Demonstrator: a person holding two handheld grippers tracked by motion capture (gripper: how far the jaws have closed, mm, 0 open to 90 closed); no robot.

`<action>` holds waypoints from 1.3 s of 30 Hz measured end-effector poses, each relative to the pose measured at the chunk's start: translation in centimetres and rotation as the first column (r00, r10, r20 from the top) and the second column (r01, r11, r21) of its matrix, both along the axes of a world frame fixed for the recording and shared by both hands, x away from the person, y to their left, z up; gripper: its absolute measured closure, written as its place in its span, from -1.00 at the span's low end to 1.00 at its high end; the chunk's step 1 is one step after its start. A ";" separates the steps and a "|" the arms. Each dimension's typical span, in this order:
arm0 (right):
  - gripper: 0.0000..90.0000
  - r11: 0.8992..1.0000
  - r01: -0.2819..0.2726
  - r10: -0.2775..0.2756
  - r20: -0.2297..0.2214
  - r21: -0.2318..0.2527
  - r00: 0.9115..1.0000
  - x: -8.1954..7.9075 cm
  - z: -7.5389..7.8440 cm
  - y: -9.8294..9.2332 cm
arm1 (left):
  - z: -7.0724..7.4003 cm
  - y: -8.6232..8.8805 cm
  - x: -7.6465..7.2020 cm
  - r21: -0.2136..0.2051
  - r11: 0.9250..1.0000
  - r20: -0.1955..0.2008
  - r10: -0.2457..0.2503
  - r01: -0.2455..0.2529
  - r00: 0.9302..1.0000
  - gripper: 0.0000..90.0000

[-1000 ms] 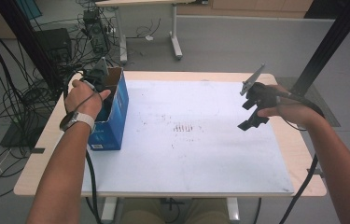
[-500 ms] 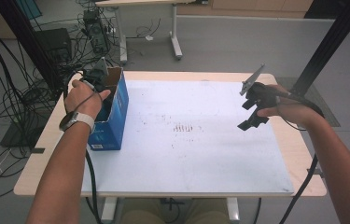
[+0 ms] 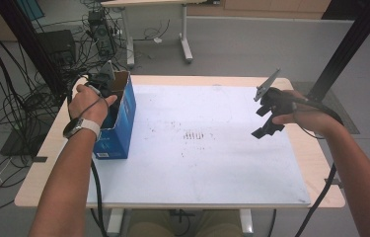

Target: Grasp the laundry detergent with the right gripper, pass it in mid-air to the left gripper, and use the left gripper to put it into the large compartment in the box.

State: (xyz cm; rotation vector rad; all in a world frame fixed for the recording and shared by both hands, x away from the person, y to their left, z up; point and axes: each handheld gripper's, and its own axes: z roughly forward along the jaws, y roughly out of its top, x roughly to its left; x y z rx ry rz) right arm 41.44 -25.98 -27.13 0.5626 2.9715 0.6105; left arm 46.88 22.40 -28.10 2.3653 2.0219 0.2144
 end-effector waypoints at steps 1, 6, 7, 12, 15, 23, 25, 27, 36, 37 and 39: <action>-0.80 1.000 0.000 0.000 0.001 -0.001 1.000 0.0 0.0 0.0 | 0.0 0.0 0.0 -0.001 1.000 -0.002 -0.001 0.001 1.000 -0.17; -0.80 1.000 0.000 0.000 0.000 -0.002 1.000 0.0 0.0 0.0 | 0.0 0.0 0.0 0.000 1.000 0.003 0.000 0.000 1.000 -0.17; -0.80 1.000 0.000 0.000 0.001 -0.003 1.000 0.0 0.0 0.0 | 0.0 0.0 0.0 0.000 1.000 0.001 -0.002 0.002 1.000 -0.17; -0.80 1.000 0.000 0.000 -0.001 -0.003 1.000 0.0 0.0 0.1 | 0.0 0.0 0.0 -0.001 1.000 0.001 -0.002 0.002 1.000 -0.17; -0.80 1.000 -0.001 0.001 -0.001 -0.004 1.000 0.0 0.0 0.1 | 0.0 0.0 0.0 -0.001 1.000 0.003 -0.001 0.001 1.000 -0.17; -0.80 1.000 -0.005 0.005 -0.001 -0.004 1.000 0.1 0.0 0.3 | 0.0 0.0 0.0 -0.001 1.000 0.002 -0.004 0.004 1.000 -0.17; -0.80 1.000 -0.004 0.004 -0.002 -0.006 1.000 0.1 0.0 0.3 | 0.0 0.0 -0.1 -0.001 1.000 0.003 -0.004 0.004 1.000 -0.17; -0.80 1.000 -0.003 0.003 -0.001 -0.005 1.000 0.1 0.0 0.3 | 0.0 0.0 -0.1 -0.002 1.000 0.004 -0.004 0.004 1.000 -0.17; -0.80 1.000 -0.005 0.005 0.001 -0.005 1.000 0.0 0.1 0.3 | 0.0 0.0 -0.1 0.000 1.000 0.003 -0.004 0.004 1.000 -0.17; -0.80 1.000 -0.004 0.004 0.000 -0.007 1.000 0.0 0.1 0.2 | 0.0 0.0 -0.1 0.000 1.000 0.002 -0.004 0.004 1.000 -0.17; -0.80 1.000 -0.003 0.003 0.000 -0.006 1.000 -0.1 0.0 0.2 | 0.0 0.0 -0.1 0.000 1.000 0.003 -0.004 0.004 1.000 -0.17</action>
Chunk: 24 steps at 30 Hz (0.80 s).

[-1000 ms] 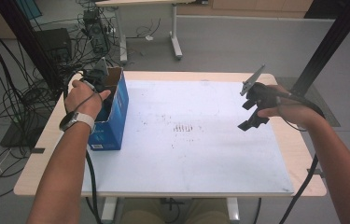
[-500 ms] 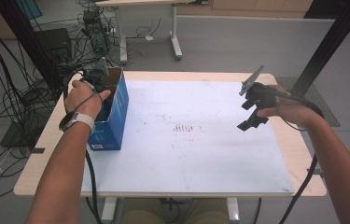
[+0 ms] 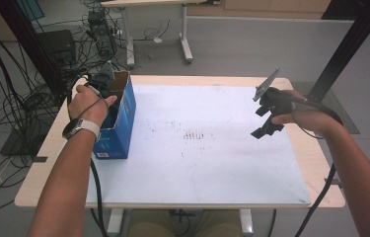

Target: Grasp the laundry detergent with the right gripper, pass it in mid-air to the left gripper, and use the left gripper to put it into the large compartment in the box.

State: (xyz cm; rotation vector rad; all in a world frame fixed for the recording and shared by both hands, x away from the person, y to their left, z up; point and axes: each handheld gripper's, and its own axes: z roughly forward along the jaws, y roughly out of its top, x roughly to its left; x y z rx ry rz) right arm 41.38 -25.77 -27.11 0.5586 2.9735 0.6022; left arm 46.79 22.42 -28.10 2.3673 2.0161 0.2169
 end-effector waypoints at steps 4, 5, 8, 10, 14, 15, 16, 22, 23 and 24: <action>-0.80 1.000 0.000 0.000 0.000 0.001 1.000 0.0 0.0 0.0 | 0.0 0.0 0.0 0.002 1.000 -0.001 -0.001 0.001 1.000 -0.17; -0.80 1.000 0.001 -0.001 0.000 0.000 1.000 0.0 0.0 -0.1 | 0.0 0.0 0.0 0.002 1.000 -0.001 -0.002 0.002 1.000 -0.17; -0.80 1.000 0.001 -0.001 0.000 0.002 1.000 0.0 -0.1 -0.1 | 0.0 0.0 0.0 -0.002 1.000 0.001 -0.004 0.004 1.000 -0.17; -0.80 1.000 0.001 -0.001 0.001 0.000 1.000 0.0 -0.1 0.0 | 0.0 0.1 0.0 -0.003 1.000 0.002 -0.007 0.007 1.000 -0.17; -0.80 1.000 -0.001 0.001 -0.002 -0.002 1.000 0.0 -0.2 0.0 | 0.0 0.1 -0.1 -0.005 1.000 0.007 -0.009 0.009 1.000 -0.17; -0.80 1.000 -0.001 0.001 -0.004 -0.005 1.000 -0.1 -0.2 0.0 | 0.0 0.1 -0.1 -0.004 1.000 0.008 -0.010 0.010 1.000 -0.17; -0.80 1.000 -0.001 0.001 -0.004 -0.005 1.000 -0.1 -0.2 0.0 | 0.0 0.1 -0.1 -0.006 1.000 0.010 -0.010 0.011 1.000 -0.17; -0.80 1.000 -0.002 0.002 -0.002 -0.006 1.000 -0.1 -0.1 0.1 | 0.0 0.2 -0.2 -0.011 1.000 0.015 -0.016 0.016 1.000 -0.17; -0.80 1.000 -0.002 0.001 -0.002 -0.006 1.000 -0.1 -0.1 0.1 | 0.0 0.2 -0.2 -0.013 1.000 0.018 -0.017 0.017 1.000 -0.17; -0.80 1.000 -0.002 0.002 -0.002 -0.007 1.000 -0.1 -0.1 0.2 | 0.0 0.3 -0.2 -0.015 1.000 0.022 -0.019 0.019 1.000 -0.17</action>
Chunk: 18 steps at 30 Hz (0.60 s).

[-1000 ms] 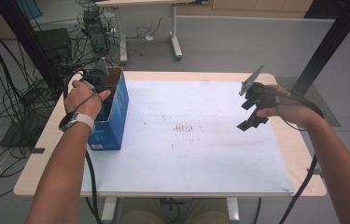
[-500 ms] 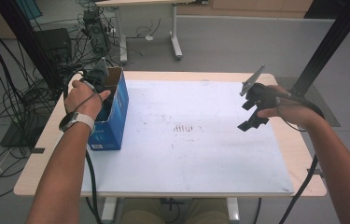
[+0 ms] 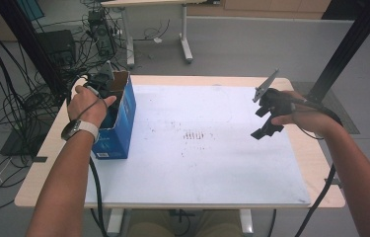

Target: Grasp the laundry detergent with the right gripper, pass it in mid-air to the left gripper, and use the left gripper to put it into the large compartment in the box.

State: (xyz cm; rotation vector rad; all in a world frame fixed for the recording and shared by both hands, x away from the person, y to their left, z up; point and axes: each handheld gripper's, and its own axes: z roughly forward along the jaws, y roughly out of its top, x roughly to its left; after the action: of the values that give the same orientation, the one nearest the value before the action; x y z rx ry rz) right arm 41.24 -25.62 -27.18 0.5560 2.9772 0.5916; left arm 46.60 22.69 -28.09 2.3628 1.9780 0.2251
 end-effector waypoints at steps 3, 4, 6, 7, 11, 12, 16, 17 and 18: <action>-0.80 1.000 -0.001 0.001 0.000 -0.003 1.000 0.0 0.0 0.1 | 0.0 0.1 0.0 -0.005 1.000 0.003 -0.004 0.004 1.000 -0.17; -0.80 1.000 -0.002 0.002 0.000 -0.003 1.000 0.0 0.0 0.1 | 0.0 0.1 0.0 -0.007 1.000 0.002 -0.005 0.005 1.000 -0.17; -0.80 1.000 -0.003 0.003 -0.002 -0.005 1.000 0.0 -0.1 0.2 | 0.0 0.1 -0.1 -0.007 1.000 0.004 -0.007 0.007 1.000 -0.17; -0.80 1.000 -0.004 0.004 -0.003 -0.004 1.000 0.0 -0.1 0.2 | 0.0 0.1 -0.1 -0.009 1.000 0.004 -0.008 0.008 1.000 -0.17; -0.80 1.000 -0.005 0.005 -0.004 -0.005 1.000 0.0 -0.1 0.3 | 0.1 0.2 -0.1 -0.026 1.000 0.004 -0.013 0.013 1.000 -0.20; -0.80 1.000 -0.005 0.005 -0.003 -0.006 1.000 0.0 -0.1 0.3 | 0.1 0.2 -0.1 -0.030 0.999 -0.002 -0.015 0.015 1.000 -0.21; -0.80 1.000 -0.005 0.005 -0.005 -0.008 1.000 -0.1 -0.1 0.4 | 0.3 0.4 -0.1 -0.048 0.999 -0.001 -0.019 0.019 1.000 -0.26; -0.80 1.000 -0.006 0.006 -0.005 -0.007 1.000 -0.1 -0.2 0.4 | 0.3 0.4 -0.1 -0.055 0.998 0.000 -0.024 0.024 1.000 -0.28; -0.80 1.000 -0.007 0.007 -0.005 -0.009 1.000 -0.1 -0.2 0.5 | 0.3 0.4 -0.1 -0.060 0.998 -0.001 -0.027 0.027 1.000 -0.30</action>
State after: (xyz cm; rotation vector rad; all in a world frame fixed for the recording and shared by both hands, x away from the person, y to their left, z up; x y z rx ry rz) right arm 41.14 -25.16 -27.35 0.5479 2.9863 0.5780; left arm 46.48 23.10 -27.79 2.3526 1.9239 0.1602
